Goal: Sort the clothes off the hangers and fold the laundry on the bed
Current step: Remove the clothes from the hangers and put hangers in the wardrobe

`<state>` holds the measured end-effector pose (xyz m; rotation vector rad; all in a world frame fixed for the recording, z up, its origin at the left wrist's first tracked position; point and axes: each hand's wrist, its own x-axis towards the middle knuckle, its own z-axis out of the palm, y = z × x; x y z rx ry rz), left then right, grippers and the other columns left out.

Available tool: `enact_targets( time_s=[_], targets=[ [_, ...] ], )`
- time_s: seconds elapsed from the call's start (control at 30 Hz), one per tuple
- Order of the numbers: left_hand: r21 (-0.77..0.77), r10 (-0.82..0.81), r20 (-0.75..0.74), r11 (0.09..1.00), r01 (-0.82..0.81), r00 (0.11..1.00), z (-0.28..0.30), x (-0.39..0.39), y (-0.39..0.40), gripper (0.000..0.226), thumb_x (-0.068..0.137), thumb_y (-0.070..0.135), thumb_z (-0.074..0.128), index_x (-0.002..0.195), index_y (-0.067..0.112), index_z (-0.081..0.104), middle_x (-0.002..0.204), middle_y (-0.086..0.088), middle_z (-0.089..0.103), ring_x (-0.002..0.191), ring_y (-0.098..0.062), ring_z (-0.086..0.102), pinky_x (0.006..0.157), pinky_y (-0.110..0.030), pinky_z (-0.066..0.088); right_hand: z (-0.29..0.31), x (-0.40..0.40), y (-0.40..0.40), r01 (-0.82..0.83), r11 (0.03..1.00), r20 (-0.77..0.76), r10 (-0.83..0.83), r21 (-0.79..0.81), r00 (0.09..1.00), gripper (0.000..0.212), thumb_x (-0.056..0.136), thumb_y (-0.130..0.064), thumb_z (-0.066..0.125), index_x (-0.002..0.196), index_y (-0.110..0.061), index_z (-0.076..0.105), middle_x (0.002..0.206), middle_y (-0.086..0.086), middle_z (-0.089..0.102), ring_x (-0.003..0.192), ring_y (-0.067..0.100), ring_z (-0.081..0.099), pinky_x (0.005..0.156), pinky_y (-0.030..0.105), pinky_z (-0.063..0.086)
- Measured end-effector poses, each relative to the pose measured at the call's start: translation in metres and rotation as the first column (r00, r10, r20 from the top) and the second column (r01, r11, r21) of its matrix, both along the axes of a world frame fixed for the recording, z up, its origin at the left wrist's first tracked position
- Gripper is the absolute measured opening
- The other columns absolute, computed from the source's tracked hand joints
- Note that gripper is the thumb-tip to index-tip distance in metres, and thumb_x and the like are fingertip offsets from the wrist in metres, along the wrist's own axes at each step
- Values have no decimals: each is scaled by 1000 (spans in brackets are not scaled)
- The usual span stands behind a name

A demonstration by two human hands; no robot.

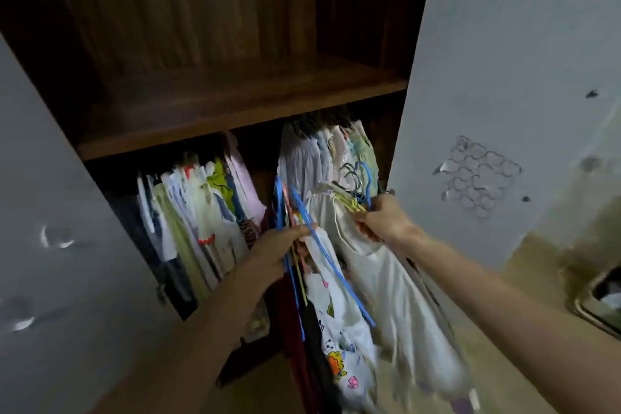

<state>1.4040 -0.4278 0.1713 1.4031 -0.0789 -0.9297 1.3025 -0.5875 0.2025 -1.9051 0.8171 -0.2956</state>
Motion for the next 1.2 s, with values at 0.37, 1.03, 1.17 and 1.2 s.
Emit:
enact_targets(
  time_s=[0.37, 1.03, 1.17, 1.2],
  targets=[
    [76, 151, 17, 985, -152, 988, -19, 124, -124, 13, 83, 12, 74, 92, 3, 70, 70, -4, 71, 59, -14, 66, 57, -22, 56, -36, 150, -117, -137, 963, 9, 138, 234, 990, 14, 90, 5, 55, 80, 13, 62, 46, 7, 54, 32, 8, 44, 38, 19, 36],
    [-99, 315, 272, 949, -300, 909, -126, 310, -169, 13, 90, 5, 60, 99, 1, 66, 54, 0, 57, 38, -7, 45, 41, -16, 44, -155, 391, -164, -405, 873, 392, 285, 271, 875, 7, 88, 6, 53, 83, 6, 58, 64, 15, 53, 37, 13, 40, 39, 21, 37],
    [-120, 288, 497, 957, -264, 819, -144, 340, -182, 11, 92, 10, 58, 83, 9, 64, 69, -2, 54, 56, -8, 44, 44, -10, 43, -177, 421, -172, -417, 896, 515, 288, 153, 807, 9, 91, 0, 55, 85, 5, 60, 55, 7, 57, 34, 9, 42, 42, 21, 41],
    [-130, 299, 535, 953, -273, 790, -151, 345, -184, 9, 92, 12, 60, 84, 10, 64, 70, -2, 53, 56, -8, 44, 44, -9, 42, -183, 426, -173, -421, 897, 538, 290, 136, 791, 11, 93, -2, 55, 91, 6, 61, 48, 3, 57, 33, 8, 41, 41, 20, 40]
  ],
)
